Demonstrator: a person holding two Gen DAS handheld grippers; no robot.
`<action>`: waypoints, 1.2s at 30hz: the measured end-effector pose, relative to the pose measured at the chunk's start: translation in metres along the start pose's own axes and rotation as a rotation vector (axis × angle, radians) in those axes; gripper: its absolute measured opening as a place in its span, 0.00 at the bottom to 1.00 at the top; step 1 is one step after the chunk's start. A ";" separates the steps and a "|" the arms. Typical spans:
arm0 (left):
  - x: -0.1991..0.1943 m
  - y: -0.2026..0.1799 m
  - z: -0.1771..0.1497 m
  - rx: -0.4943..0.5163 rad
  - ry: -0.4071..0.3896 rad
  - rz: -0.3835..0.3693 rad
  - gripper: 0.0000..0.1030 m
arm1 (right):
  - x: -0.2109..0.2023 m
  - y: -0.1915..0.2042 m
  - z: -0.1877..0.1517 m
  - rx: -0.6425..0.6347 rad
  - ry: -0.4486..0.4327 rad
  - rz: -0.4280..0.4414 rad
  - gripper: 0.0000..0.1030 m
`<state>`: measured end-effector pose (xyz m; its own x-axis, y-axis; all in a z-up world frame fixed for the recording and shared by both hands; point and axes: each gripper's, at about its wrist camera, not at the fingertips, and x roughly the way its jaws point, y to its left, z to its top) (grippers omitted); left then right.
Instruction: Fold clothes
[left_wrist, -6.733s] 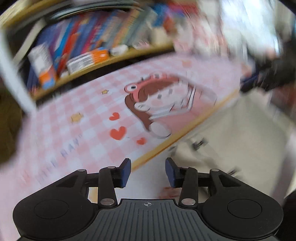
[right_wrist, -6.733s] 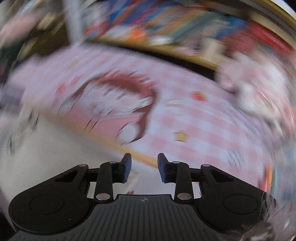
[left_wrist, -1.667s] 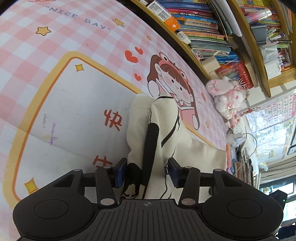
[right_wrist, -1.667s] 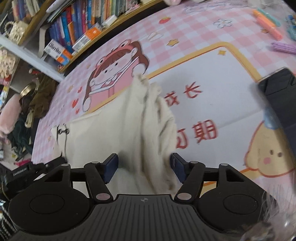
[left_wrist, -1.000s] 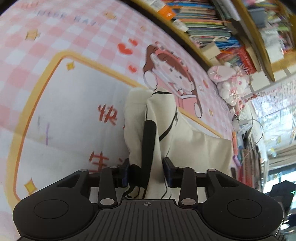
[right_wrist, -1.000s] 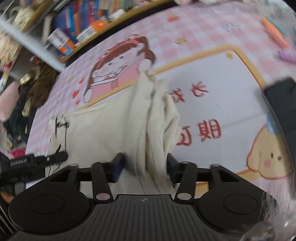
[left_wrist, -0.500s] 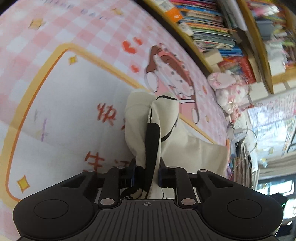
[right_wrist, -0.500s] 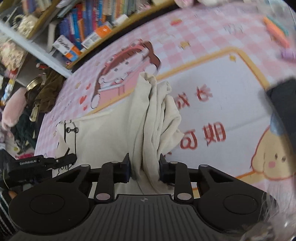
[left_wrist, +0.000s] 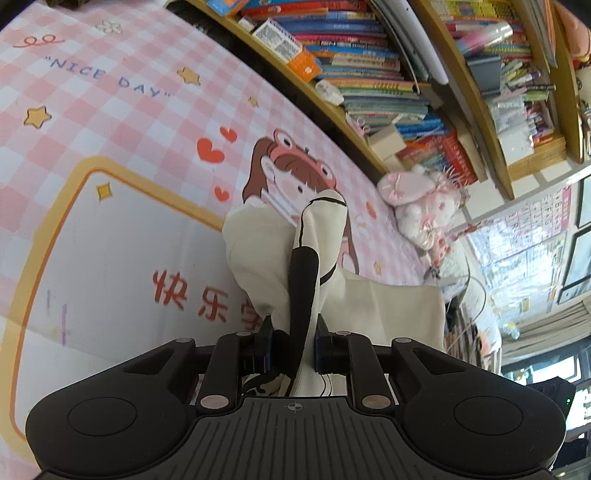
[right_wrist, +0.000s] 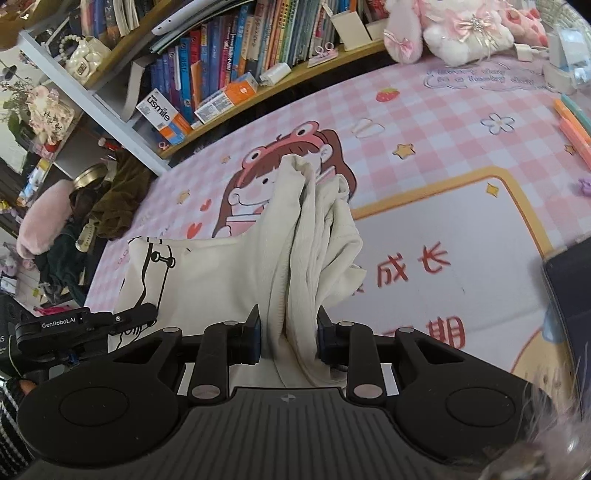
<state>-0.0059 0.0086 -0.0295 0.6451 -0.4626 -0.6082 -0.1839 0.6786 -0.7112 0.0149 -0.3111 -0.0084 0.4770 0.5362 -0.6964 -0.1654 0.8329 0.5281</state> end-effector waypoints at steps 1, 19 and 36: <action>0.000 0.000 0.003 0.000 -0.006 -0.002 0.17 | 0.002 0.001 0.003 -0.002 0.001 0.003 0.24; 0.030 0.011 0.082 0.011 -0.083 -0.049 0.17 | 0.050 0.022 0.091 -0.106 -0.028 0.033 0.24; 0.095 0.024 0.189 0.062 -0.117 -0.072 0.17 | 0.127 0.026 0.186 -0.160 -0.081 0.032 0.24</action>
<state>0.1906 0.0890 -0.0377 0.7375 -0.4439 -0.5089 -0.0903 0.6820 -0.7258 0.2317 -0.2463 0.0069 0.5362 0.5552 -0.6358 -0.3138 0.8304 0.4605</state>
